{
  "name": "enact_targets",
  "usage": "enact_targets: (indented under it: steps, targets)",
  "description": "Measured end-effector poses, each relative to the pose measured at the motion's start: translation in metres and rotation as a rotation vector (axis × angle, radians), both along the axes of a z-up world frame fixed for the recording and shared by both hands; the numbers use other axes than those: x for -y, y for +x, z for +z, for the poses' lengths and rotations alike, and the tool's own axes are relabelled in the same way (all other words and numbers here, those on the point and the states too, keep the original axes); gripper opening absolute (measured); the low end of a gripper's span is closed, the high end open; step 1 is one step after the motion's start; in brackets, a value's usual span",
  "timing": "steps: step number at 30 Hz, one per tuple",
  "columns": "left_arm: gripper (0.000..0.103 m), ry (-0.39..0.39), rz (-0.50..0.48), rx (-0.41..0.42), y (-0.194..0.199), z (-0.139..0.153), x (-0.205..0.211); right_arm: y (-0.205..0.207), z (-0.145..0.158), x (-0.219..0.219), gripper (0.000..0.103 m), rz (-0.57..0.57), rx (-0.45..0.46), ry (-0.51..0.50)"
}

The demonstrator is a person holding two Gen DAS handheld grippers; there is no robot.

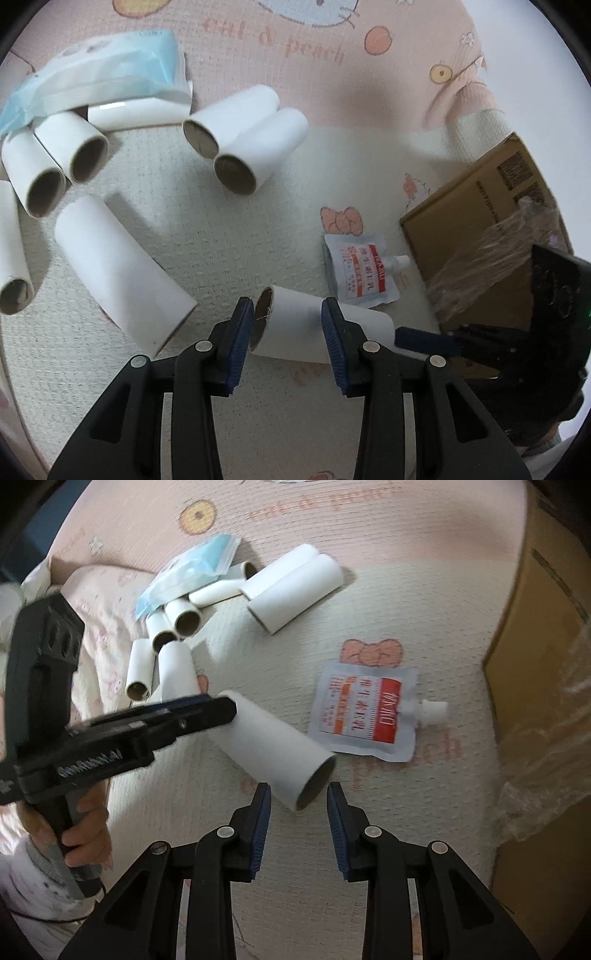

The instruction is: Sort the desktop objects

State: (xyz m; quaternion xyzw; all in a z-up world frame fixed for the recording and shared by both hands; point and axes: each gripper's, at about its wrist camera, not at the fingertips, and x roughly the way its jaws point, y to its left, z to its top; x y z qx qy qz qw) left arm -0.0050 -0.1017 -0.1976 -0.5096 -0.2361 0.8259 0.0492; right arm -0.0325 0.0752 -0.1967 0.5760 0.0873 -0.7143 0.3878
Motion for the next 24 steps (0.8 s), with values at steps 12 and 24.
enact_targets:
  steps: [12, 24]
  targets:
    - [0.042, 0.000, -0.046, 0.007, 0.016, 0.004, -0.020, 0.010, 0.003, 0.015, 0.028, 0.053, -0.110, 0.049]
    - [0.031, -0.104, -0.037, -0.074, 0.028, 0.040, -0.027, 0.003, 0.020, 0.002, 0.028, 0.004, -0.087, -0.065]
